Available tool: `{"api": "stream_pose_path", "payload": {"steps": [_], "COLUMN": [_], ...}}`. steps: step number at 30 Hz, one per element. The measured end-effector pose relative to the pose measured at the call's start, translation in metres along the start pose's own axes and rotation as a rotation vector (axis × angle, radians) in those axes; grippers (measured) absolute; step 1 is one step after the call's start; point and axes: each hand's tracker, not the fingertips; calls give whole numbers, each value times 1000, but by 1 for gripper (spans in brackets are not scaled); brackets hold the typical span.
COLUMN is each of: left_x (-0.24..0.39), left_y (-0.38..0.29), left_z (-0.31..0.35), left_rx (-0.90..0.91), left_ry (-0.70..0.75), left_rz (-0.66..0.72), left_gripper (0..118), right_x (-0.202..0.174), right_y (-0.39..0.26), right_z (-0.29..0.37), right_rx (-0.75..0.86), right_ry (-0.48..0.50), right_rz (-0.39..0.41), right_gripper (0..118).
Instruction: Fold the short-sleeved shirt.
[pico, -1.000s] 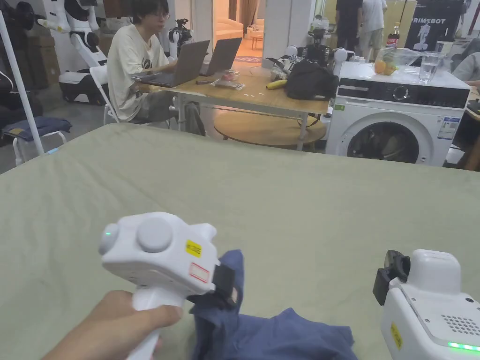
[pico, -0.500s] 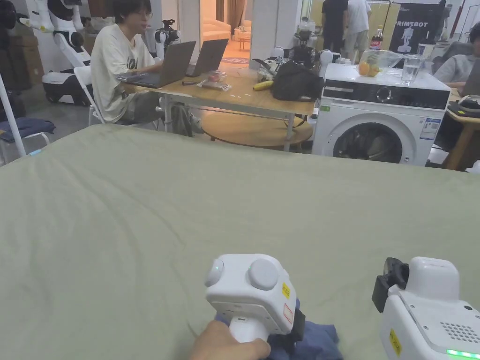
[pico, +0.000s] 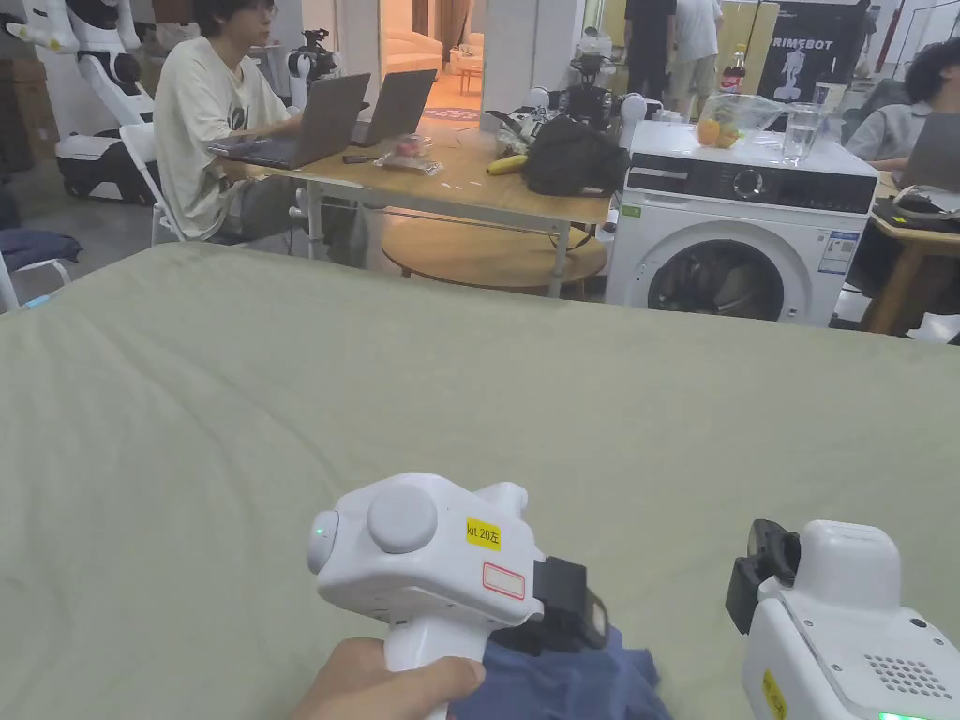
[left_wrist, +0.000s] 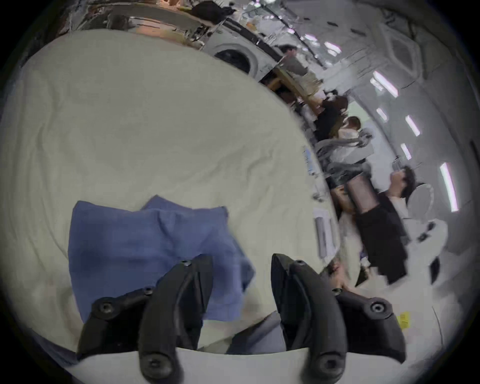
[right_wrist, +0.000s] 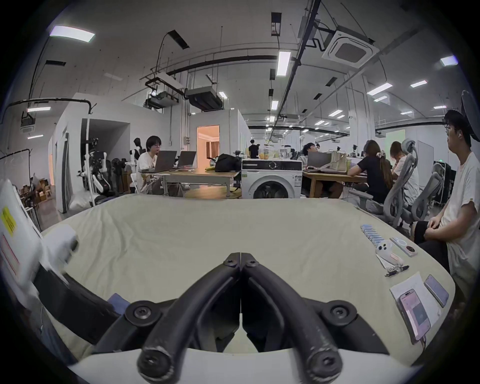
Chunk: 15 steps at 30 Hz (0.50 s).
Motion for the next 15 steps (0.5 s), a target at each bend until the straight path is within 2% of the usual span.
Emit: {"api": "stream_pose_path", "payload": {"steps": [1, 2, 3, 8, 13, 15], "left_x": [-5, -13, -19, -40, -52, -47], "left_y": [0, -1, -4, -22, -35, -37], "left_z": [-8, -18, -33, -93, -125, -127], "left_rx": [-18, -30, -78, -179, -139, -117], "left_ry": [22, 14, -10, -138, -121, -84], "left_rz": [0, 15, 45, 121, 147, 76], "left_gripper": [36, 19, 8, 3, 0, 0], "right_x": [1, 1, 2, 3, 7, 8], "right_y": [0, 0, 0, -2, -5, -6], "right_z": [0, 0, 0, 0, -3, -3], "right_rx": [-1, -2, -3, -7, -15, -19], "right_ry": [-1, -1, -3, -9, -17, -20], "right_rz": [-2, -5, -8, -5, -5, -5], "right_gripper": [0, 0, 0, 0, 0, 0]}}
